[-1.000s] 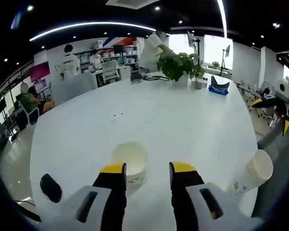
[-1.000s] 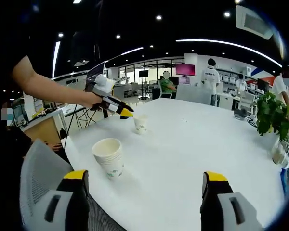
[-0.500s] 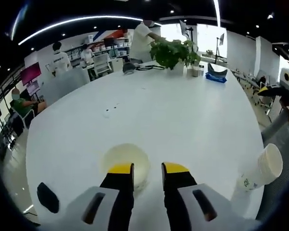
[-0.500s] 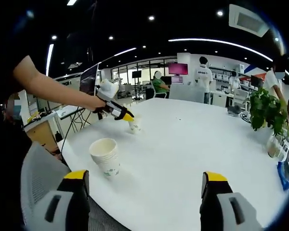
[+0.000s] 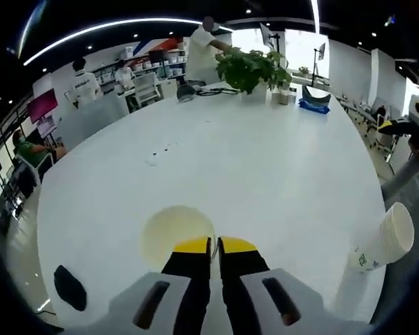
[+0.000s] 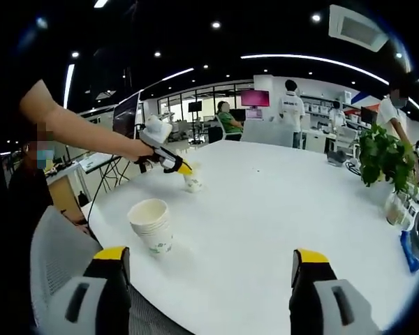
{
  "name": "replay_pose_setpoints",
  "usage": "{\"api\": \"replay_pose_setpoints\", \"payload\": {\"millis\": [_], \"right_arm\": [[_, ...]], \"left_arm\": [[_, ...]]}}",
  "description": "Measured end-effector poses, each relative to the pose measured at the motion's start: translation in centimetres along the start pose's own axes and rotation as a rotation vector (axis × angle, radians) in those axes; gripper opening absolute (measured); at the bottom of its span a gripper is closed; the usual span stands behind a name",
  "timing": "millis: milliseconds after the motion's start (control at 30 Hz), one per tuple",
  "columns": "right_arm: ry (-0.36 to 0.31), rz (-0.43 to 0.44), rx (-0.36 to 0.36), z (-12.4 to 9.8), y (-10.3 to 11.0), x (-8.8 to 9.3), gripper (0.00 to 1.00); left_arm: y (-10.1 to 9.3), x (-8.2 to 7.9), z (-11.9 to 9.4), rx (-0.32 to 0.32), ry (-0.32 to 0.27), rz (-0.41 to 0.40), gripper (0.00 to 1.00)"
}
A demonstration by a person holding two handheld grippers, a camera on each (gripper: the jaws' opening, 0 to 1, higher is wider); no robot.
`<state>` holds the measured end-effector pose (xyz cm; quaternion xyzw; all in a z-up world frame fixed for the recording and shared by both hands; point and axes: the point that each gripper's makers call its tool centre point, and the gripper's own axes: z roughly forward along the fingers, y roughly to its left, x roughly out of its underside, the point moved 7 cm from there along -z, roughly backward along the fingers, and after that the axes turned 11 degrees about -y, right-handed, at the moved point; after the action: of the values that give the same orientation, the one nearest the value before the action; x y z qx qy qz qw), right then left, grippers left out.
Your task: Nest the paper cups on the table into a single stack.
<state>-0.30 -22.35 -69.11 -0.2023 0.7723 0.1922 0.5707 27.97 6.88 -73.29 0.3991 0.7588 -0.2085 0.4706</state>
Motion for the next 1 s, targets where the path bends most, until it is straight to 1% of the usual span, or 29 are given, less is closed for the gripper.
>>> {"api": "replay_pose_setpoints", "payload": {"millis": [133,333,500,600,800,867,1000], "right_arm": [[-0.004,-0.001,-0.002,0.1,0.0,-0.2,0.98],[-0.012,0.002,-0.009,0.3,0.0,-0.3,0.97],[-0.020,0.002,-0.019,0.5,0.1,-0.5,0.97],[-0.024,0.001,-0.028,0.6,0.1,-0.6,0.97],[-0.033,-0.003,-0.044,0.7,0.1,-0.8,0.97],[-0.035,-0.004,-0.049,0.8,0.1,-0.8,0.97],[-0.040,0.001,-0.058,0.9,-0.1,-0.7,0.97]], "left_arm": [[-0.4,-0.1,-0.5,-0.001,0.000,0.011,0.00],[-0.2,-0.3,-0.9,-0.007,-0.013,0.025,0.00],[-0.8,-1.3,-1.9,-0.007,-0.026,0.031,0.00],[-1.1,-1.7,-2.2,-0.006,-0.037,0.037,0.00],[-2.4,-3.4,-4.1,0.004,-0.047,0.047,0.00],[-2.6,-3.5,-4.1,0.013,-0.043,0.047,0.00],[-3.8,-5.4,-5.8,0.024,-0.046,0.059,0.00]]}}
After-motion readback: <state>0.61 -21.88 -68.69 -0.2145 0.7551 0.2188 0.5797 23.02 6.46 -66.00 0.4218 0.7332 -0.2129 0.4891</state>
